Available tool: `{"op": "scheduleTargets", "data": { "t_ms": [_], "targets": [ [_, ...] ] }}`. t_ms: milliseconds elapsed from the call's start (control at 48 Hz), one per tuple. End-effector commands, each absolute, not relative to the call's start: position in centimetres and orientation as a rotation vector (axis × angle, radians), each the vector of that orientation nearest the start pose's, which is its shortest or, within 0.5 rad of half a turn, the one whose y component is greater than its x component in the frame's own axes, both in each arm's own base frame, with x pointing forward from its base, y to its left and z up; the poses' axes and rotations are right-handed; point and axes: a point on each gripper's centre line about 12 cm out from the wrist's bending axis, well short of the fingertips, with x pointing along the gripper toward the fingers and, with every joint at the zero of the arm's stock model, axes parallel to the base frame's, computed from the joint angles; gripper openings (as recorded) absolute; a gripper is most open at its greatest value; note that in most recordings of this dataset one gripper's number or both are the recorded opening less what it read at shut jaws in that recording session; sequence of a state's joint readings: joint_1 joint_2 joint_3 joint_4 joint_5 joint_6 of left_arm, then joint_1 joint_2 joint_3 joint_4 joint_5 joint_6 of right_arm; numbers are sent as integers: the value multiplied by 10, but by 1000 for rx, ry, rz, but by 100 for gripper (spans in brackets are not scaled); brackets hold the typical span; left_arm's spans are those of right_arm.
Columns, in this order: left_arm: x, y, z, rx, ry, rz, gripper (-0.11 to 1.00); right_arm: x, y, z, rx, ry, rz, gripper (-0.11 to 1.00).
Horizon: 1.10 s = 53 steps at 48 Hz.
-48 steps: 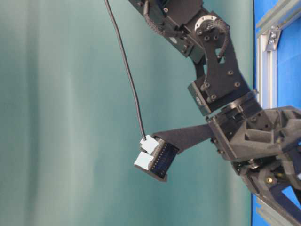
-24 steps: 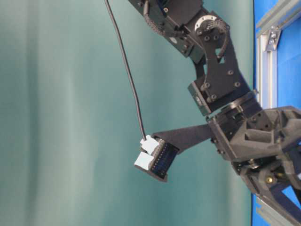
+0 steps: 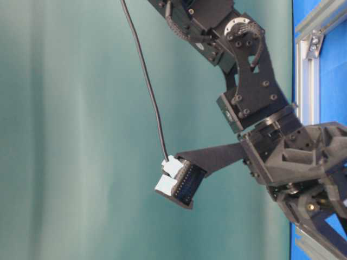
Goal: Insert the wire through the string loop located on the left side.
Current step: 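Move the left gripper, open, toward the plug tip beyond the loop, then close the left gripper on the USB plug protruding from the loop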
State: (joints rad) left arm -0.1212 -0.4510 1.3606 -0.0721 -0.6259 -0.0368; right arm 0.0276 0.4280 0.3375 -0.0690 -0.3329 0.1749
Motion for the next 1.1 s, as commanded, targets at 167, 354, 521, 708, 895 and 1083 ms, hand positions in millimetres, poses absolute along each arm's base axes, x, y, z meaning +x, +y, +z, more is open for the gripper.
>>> {"op": "scheduleTargets", "data": {
  "t_ms": [167, 354, 521, 708, 895, 1083],
  "targets": [
    [237, -28, 137, -62, 368, -79, 90, 507, 15, 135, 110, 390, 25, 0],
    [252, -32, 117, -52, 450, -82, 90, 506, 15, 133, 111, 397, 24, 0],
    [258, -33, 103, -47, 499, -80, 90, 506, 15, 134, 109, 394, 24, 0],
    [258, -33, 102, -44, 499, -80, 90, 506, 15, 135, 109, 391, 25, 0],
    [257, -33, 101, -44, 499, -80, 89, 506, 15, 135, 109, 393, 25, 0],
    [258, -33, 102, -45, 496, -80, 89, 506, 15, 134, 109, 394, 24, 0]
  ]
}}
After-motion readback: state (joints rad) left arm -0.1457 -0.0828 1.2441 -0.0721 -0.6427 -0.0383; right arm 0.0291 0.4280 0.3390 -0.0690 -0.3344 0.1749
